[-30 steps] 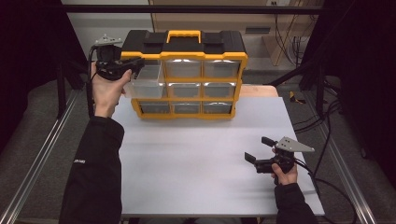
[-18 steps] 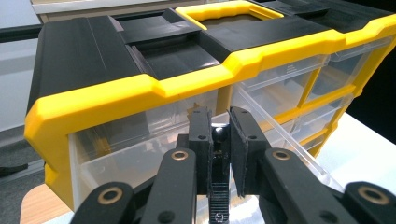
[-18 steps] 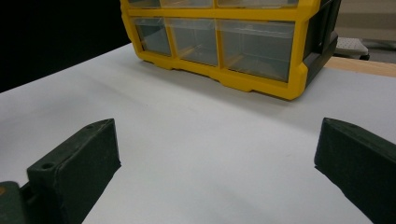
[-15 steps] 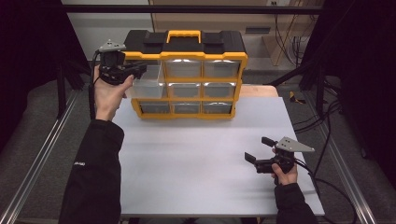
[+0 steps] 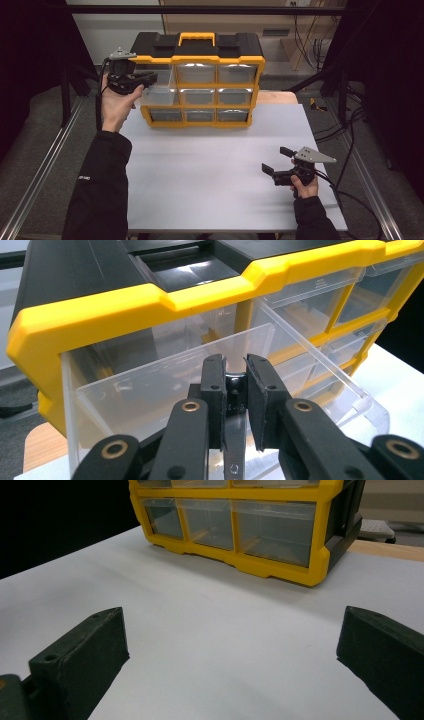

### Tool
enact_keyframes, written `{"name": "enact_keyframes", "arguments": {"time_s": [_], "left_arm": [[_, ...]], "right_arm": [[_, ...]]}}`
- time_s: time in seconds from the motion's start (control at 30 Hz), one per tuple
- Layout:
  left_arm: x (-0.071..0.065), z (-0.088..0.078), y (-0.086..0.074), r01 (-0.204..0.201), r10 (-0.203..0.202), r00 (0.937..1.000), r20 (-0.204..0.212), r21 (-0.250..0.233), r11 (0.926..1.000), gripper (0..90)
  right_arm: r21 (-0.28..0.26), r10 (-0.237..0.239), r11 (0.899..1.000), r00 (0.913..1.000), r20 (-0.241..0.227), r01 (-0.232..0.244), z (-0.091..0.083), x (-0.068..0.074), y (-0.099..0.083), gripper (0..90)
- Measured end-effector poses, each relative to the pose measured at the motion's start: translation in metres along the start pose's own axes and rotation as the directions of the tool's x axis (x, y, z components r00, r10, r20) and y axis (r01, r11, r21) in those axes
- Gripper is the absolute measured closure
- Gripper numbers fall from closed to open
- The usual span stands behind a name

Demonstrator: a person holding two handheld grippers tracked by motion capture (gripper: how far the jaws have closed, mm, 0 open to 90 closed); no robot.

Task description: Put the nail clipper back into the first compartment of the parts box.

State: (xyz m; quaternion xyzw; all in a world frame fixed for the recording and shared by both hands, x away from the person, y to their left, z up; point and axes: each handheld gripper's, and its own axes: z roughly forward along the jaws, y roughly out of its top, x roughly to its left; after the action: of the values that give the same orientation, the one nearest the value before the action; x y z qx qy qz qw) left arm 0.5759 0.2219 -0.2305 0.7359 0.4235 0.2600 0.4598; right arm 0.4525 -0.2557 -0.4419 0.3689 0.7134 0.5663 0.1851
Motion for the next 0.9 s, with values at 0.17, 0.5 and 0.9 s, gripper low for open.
{"name": "enact_keyframes", "arguments": {"time_s": [0.17, 0.5, 0.9], "left_arm": [[0.0, -0.002, 0.0, -0.002, 0.002, 1.0, -0.002, 0.0, 1.0, 74.1], [-0.004, -0.02, 0.002, 0.009, -0.006, 0.9995, 0.03, -0.109, 0.994, 48.2], [-0.013, -0.047, -0.006, -0.016, 0.035, 0.9955, 0.088, -0.205, 0.9787, 22.8]], "right_arm": [[0.001, 0.0, 1.0, 1.0, 0.002, 0.0, 0.0, 0.0, 0.0, 0.5], [-0.002, 0.002, 1.0, 1.0, 0.002, -0.002, 0.0, 0.0, 0.0, 0.5], [-0.005, 0.005, 1.0, 1.0, 0.002, -0.005, 0.0, 0.0, 0.0, 0.5]]}}
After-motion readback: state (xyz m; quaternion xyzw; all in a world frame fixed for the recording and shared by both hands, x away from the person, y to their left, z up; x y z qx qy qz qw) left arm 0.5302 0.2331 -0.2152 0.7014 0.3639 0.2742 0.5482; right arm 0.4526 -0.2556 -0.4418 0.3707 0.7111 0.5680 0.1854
